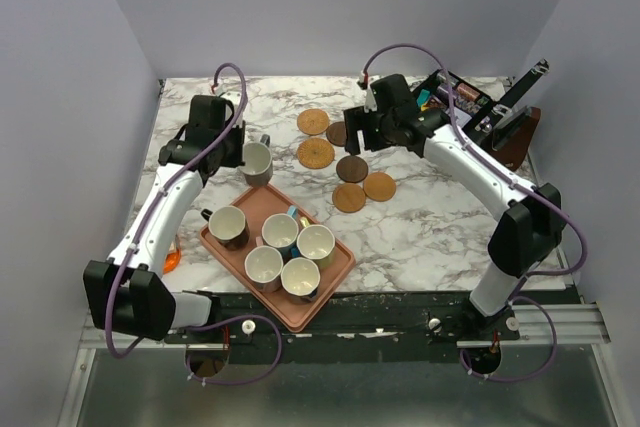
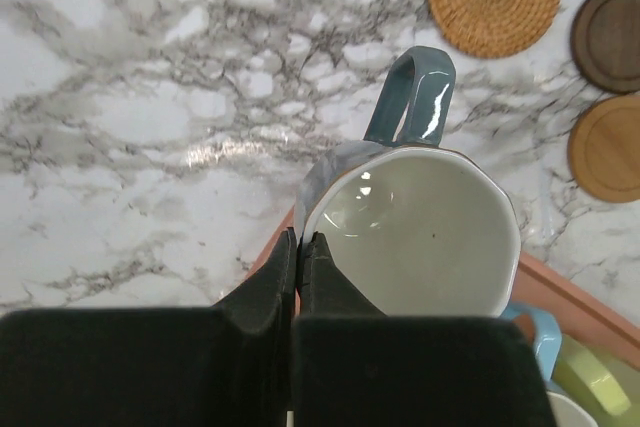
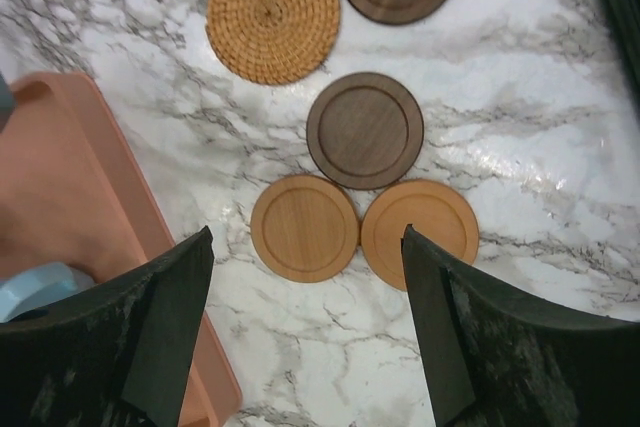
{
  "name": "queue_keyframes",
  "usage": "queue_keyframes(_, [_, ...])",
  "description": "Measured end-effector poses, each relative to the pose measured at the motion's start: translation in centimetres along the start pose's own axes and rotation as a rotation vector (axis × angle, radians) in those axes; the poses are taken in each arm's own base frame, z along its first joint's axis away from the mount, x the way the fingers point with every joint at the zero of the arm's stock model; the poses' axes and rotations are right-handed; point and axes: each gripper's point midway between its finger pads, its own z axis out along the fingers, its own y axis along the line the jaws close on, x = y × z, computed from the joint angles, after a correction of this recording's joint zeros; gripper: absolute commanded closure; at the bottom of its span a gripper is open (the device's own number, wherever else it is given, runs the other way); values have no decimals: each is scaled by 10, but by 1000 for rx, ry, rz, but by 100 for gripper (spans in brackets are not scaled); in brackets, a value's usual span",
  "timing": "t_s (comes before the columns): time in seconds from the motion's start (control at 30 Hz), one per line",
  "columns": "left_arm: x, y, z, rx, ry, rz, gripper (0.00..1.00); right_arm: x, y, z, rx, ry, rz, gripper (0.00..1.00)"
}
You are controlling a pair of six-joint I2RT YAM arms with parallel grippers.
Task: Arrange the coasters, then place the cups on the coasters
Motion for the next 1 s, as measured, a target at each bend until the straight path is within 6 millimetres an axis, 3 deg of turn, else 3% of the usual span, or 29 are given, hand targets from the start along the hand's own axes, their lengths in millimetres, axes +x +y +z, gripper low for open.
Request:
queue_keyframes(0.17, [-39,-6,9,32,-70,33,100,-38,10,-15,-28,-97,13,19])
queue_keyframes(0.4, [-80,-16,59,66,-70,69,100,-98,32,-27,-108,-209,31,30])
queue_keyframes(0.57, [-100,-36,74,96,-82,100,100,-131,58,-22,-186,-249,57,37])
queue_keyframes(0.67, [-111,-56,78,127,-100,123,100,-132,76,-7,-217,-219,51,41])
queue_keyframes(0.8, [-112,-83,78,169,-104,151,100,-108,86,20,-214,-129,44,44])
queue_keyframes(0.9, [-108,-99,77,193,-97,165,100,-90,83,35,-183,-70,42,46])
queue_keyframes(1.0, [-106,-108,76,208,-92,168,100,-87,75,40,-142,-63,39,50])
